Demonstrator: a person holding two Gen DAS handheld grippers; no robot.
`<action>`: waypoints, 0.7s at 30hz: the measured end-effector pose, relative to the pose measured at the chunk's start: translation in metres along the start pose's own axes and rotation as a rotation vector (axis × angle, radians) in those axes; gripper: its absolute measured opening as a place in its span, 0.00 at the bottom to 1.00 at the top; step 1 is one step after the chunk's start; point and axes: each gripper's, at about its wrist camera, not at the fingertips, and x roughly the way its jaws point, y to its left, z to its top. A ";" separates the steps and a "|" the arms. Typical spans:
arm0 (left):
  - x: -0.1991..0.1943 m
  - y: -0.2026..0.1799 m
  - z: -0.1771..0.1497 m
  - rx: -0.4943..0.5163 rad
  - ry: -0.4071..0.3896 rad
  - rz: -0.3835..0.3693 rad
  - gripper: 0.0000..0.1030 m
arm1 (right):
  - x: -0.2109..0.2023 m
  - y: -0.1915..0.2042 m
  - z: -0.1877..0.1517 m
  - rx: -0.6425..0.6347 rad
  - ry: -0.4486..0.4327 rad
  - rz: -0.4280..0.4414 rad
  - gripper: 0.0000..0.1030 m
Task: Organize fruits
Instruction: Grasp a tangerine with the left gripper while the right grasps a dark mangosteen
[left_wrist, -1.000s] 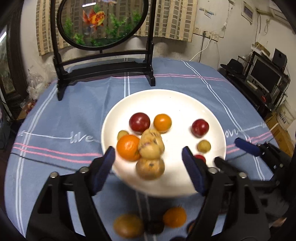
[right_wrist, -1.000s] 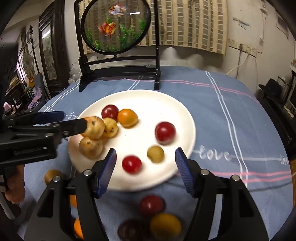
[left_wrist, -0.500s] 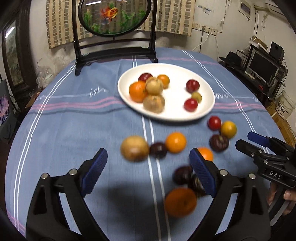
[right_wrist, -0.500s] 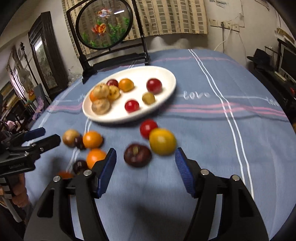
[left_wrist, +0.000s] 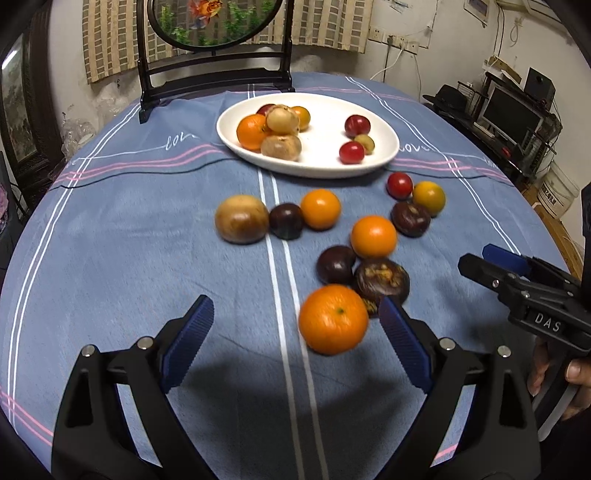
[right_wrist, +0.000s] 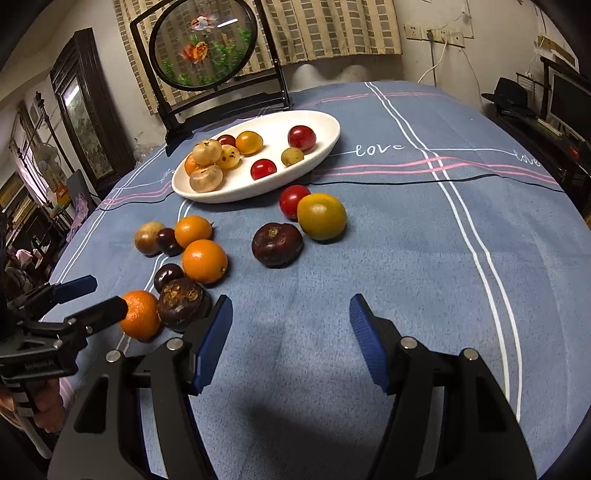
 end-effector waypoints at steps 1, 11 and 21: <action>0.001 -0.001 -0.002 0.005 0.004 -0.001 0.90 | 0.001 -0.001 0.000 0.004 0.003 0.001 0.64; 0.016 -0.006 -0.012 0.028 0.058 0.031 0.90 | 0.004 -0.006 -0.004 0.039 0.020 0.031 0.64; 0.030 -0.011 -0.007 0.041 0.087 0.025 0.82 | 0.004 -0.014 -0.006 0.081 0.031 0.069 0.64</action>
